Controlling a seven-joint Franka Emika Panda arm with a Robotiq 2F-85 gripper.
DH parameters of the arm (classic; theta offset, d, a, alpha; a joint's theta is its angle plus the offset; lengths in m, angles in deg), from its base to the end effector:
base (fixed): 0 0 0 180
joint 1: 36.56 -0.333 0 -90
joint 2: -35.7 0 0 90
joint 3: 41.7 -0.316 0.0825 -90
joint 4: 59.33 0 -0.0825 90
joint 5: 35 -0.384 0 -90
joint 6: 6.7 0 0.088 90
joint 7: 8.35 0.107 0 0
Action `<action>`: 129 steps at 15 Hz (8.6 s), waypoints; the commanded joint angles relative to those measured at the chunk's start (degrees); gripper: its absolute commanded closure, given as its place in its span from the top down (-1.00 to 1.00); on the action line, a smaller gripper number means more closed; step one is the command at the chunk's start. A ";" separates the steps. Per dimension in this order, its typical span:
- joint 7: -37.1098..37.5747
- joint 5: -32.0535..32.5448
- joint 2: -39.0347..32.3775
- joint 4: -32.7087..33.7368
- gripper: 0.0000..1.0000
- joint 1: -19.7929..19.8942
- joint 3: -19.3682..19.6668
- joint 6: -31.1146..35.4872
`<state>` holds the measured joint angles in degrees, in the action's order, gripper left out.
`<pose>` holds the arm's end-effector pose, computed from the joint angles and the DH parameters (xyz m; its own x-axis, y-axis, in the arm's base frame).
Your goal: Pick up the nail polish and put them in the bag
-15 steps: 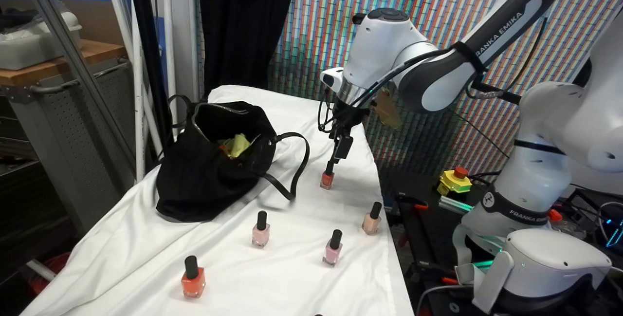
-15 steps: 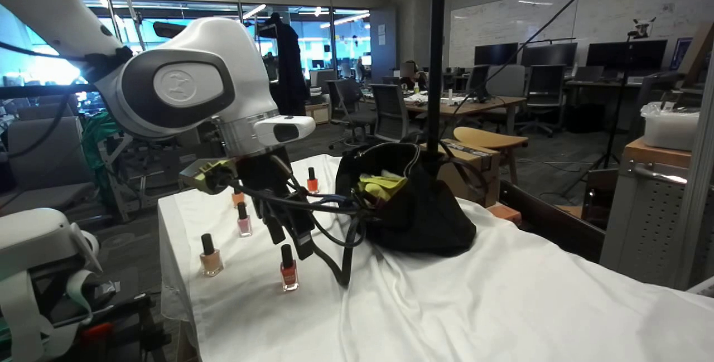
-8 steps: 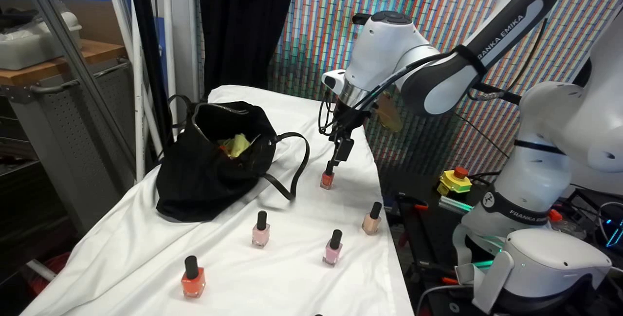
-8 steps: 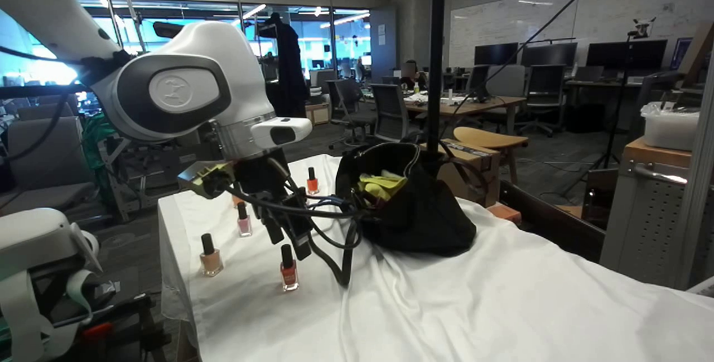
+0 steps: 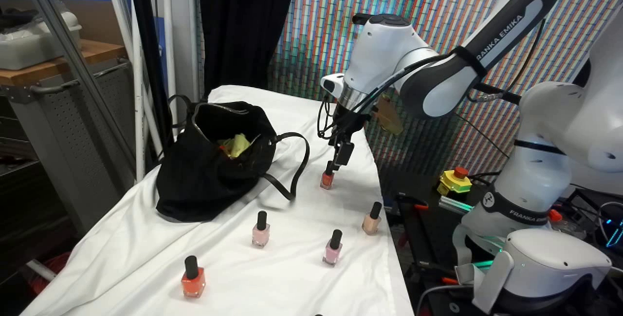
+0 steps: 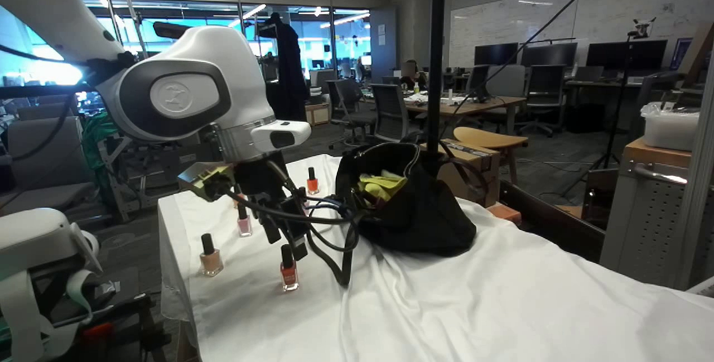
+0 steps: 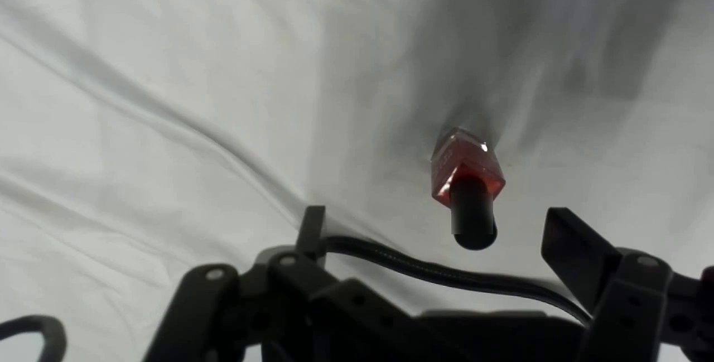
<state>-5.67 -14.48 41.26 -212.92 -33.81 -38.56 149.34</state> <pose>0.4240 -0.0303 0.2785 0.9771 0.1765 0.1185 0.1543 -0.9724 0.1752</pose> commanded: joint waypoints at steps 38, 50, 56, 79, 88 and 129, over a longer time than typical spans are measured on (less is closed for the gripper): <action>-2.87 -0.13 -15.26 8.45 1.00 -2.48 0.17 0.53; -3.28 2.09 -14.99 8.10 1.00 -2.59 0.75 -0.99; -2.63 4.07 -13.79 7.59 1.00 -2.92 0.79 -1.52; 0.79 12.20 -12.22 7.42 -0.71 -4.37 0.81 -3.95; 3.73 15.27 -11.12 13.28 -0.71 -6.08 -1.02 -12.89; -1.41 17.60 -19.97 38.31 0.99 -4.95 -0.81 -12.52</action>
<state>-5.35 5.60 16.48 -170.14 -39.01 -39.17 138.43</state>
